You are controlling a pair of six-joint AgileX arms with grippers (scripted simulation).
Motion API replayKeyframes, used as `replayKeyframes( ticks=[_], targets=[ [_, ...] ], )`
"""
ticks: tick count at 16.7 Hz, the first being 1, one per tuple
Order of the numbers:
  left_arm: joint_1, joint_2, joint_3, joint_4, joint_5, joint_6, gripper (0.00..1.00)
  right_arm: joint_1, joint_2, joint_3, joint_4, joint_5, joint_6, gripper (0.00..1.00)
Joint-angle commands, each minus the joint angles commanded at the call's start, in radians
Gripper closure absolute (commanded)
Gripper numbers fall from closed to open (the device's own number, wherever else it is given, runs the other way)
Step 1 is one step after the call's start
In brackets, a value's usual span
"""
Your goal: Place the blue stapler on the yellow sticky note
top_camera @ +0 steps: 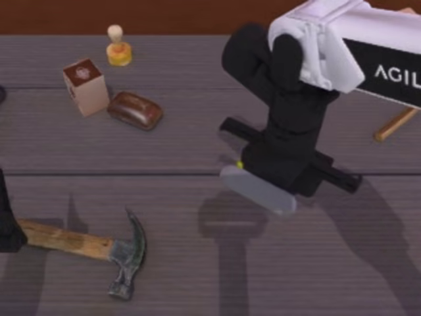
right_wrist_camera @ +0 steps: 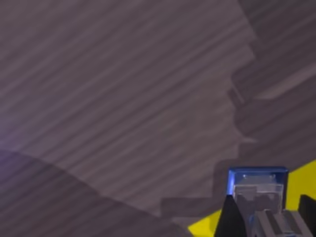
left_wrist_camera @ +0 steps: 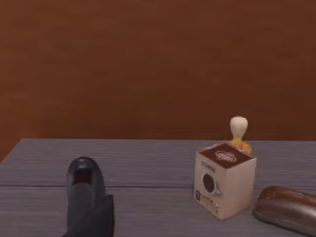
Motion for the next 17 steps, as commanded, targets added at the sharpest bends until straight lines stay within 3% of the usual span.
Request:
replayKeyframes(
  ticks=[3, 12, 17],
  targets=[
    [0.0, 0.0, 0.0, 0.0, 0.0, 0.0, 0.0, -0.03, 0.052, 0.08, -0.042, 0.004, -0.335, 1.0],
    [0.0, 0.0, 0.0, 0.0, 0.0, 0.0, 0.0, -0.138, 0.207, 0.308, -0.181, 0.023, -1.568, 1.0],
    [0.0, 0.0, 0.0, 0.0, 0.0, 0.0, 0.0, -0.2, 0.25, 0.409, -0.225, 0.031, -2.085, 1.0]
  ],
)
